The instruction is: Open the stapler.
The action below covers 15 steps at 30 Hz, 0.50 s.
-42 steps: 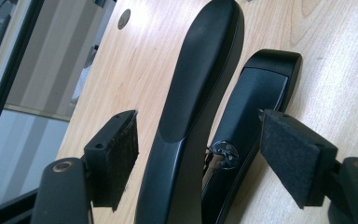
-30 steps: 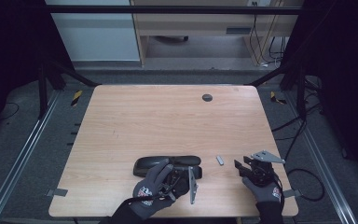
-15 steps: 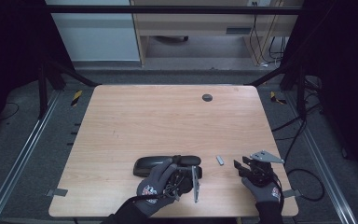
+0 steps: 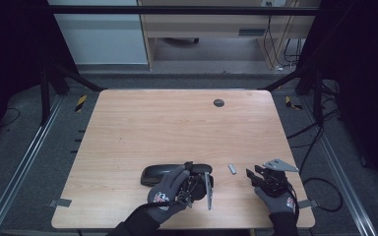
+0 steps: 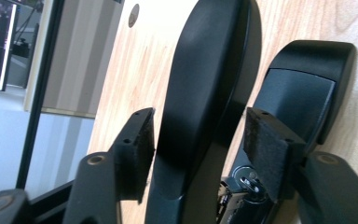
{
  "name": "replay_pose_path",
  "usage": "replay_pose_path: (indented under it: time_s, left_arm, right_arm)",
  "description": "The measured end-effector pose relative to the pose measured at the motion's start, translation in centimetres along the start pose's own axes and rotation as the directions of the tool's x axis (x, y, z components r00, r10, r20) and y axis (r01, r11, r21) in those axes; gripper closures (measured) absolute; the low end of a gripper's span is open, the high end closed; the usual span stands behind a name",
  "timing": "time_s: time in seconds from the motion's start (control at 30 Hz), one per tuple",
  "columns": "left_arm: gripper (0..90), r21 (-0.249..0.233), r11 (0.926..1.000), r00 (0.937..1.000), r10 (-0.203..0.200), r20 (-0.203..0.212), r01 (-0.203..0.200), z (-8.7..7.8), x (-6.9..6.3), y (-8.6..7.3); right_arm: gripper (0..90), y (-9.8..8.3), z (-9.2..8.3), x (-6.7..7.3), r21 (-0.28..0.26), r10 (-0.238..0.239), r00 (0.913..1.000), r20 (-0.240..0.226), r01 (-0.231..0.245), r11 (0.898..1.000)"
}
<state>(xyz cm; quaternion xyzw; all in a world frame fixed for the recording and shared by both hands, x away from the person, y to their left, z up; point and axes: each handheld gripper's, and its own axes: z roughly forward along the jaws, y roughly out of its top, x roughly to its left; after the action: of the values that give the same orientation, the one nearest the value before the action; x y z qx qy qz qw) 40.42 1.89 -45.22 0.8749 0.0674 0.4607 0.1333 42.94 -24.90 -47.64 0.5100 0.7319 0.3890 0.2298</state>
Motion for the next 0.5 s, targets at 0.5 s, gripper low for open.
replay_pose_path:
  time_s: [0.5]
  left_arm:
    - [54.0, 0.014, 0.9999, 0.9996, 0.011, -0.027, -0.01, 0.33, 0.03, 0.02]
  right_arm:
    - [68.0, 0.07, 0.14, 0.82, 0.004, -0.012, 0.9992, -0.038, 0.012, 1.0]
